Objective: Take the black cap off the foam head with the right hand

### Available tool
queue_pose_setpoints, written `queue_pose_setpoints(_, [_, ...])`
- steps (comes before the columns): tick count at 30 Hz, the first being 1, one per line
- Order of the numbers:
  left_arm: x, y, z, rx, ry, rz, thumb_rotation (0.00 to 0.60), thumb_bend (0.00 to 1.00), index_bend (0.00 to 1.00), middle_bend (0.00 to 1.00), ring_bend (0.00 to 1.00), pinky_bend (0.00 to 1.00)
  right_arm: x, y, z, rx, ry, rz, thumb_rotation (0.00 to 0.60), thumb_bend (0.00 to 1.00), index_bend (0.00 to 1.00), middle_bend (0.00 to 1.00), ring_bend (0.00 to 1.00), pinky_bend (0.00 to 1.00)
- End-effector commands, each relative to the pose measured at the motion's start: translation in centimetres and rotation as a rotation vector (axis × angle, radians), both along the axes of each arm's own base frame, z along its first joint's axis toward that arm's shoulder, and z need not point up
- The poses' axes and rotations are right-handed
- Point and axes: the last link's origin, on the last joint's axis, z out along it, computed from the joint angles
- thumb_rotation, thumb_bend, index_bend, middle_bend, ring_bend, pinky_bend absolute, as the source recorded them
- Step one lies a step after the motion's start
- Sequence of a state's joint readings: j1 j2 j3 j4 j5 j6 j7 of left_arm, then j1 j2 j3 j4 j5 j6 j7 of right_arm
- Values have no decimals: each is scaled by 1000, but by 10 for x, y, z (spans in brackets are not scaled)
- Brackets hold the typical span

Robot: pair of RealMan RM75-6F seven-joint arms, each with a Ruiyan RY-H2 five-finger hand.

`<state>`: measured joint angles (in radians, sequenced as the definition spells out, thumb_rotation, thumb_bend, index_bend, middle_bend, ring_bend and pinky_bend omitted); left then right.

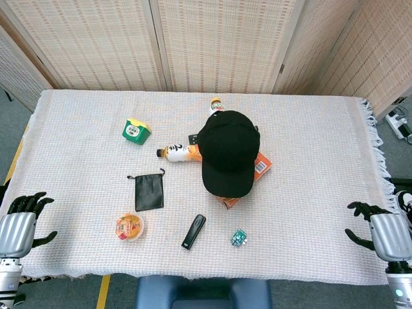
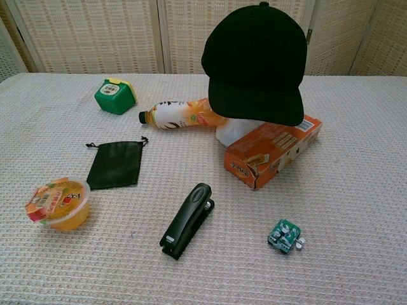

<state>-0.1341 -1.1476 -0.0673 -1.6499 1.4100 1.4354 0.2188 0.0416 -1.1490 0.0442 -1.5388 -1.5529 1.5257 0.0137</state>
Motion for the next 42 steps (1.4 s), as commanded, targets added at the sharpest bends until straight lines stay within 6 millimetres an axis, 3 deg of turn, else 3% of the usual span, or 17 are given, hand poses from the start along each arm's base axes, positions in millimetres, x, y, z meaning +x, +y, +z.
queue_pose_setpoints(1, [0, 0, -1, -4, -2, 2, 600, 122, 309, 212, 207, 181, 0, 0, -1, 0, -3, -1, 600, 100, 381, 481, 510, 654])
queue_pose_setpoints(11, [-2, -1, 0, 2, -9, 4, 600, 121, 305, 211, 207, 181, 7, -5, -8, 21, -17, 31, 600, 99, 382, 520, 533, 654])
queue_pose_setpoints(13, [-1, -1, -1, 1, -12, 2, 600, 121, 304, 211, 207, 181, 11, -9, -12, 27, -19, 58, 600, 100, 382, 574, 586, 683])
queue_pose_setpoints(19, [1, -3, 1, 1, -16, -6, 600, 121, 303, 208, 207, 181, 33, -37, -33, 29, -35, 217, 600, 88, 428, 854, 857, 968])
queue_pose_setpoints(25, [2, -6, 5, 8, -14, -6, 600, 122, 300, 206, 207, 181, 56, -68, -64, 32, -68, 337, 600, 2, 438, 968, 982, 1000])
queue_pose_setpoints(30, [4, -7, 8, 5, -11, -6, 600, 121, 297, 203, 207, 181, 73, -88, -96, 52, -121, 384, 600, 0, 397, 1000, 1000, 1000])
queue_pose_setpoints(42, [7, -4, 8, -7, -23, -9, 600, 121, 296, 197, 207, 181, 112, -124, -147, 44, -220, 441, 600, 0, 318, 1000, 1000, 1000])
